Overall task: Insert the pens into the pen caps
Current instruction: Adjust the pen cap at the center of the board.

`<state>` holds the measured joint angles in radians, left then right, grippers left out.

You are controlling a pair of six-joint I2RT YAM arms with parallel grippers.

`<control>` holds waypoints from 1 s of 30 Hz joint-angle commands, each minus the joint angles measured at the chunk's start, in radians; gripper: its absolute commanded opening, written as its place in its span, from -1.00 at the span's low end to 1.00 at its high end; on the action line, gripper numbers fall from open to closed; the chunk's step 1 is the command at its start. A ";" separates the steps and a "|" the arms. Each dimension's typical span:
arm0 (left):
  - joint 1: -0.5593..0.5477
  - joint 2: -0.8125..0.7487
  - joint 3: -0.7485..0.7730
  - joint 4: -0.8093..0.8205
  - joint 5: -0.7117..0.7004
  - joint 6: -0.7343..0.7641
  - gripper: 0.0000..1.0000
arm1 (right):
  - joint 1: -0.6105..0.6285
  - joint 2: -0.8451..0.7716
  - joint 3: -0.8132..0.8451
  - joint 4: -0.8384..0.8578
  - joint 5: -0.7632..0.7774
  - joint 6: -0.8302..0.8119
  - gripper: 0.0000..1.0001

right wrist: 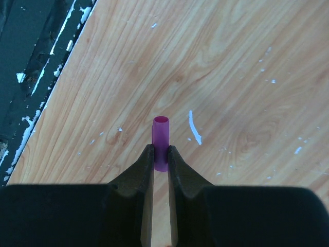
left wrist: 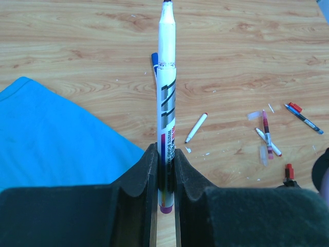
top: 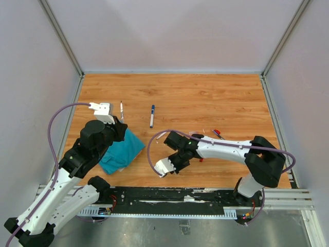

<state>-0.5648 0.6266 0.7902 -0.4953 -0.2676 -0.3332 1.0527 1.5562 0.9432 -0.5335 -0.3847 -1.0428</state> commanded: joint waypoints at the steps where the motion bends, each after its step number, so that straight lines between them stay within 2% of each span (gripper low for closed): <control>1: 0.004 -0.007 -0.003 0.030 0.004 0.016 -0.99 | 0.013 0.050 0.049 -0.075 -0.010 -0.068 -0.91; 7: 0.005 -0.014 -0.003 0.027 0.000 0.014 -0.99 | 0.013 0.128 0.099 -0.137 0.017 -0.096 -0.87; 18: 0.004 -0.023 -0.004 0.022 -0.007 0.011 -0.99 | 0.013 0.196 0.138 -0.177 0.017 -0.106 -0.61; 26: 0.004 -0.024 -0.005 0.023 -0.007 0.012 -0.99 | 0.013 0.135 0.121 -0.149 0.024 -0.093 -0.34; 30: 0.005 -0.025 -0.005 0.022 -0.008 0.011 -0.99 | 0.013 0.061 0.083 -0.091 0.007 -0.078 -0.14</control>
<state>-0.5648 0.6121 0.7902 -0.4961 -0.2687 -0.3336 1.0538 1.7020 1.0599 -0.6529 -0.3656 -1.1072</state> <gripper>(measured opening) 0.160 0.383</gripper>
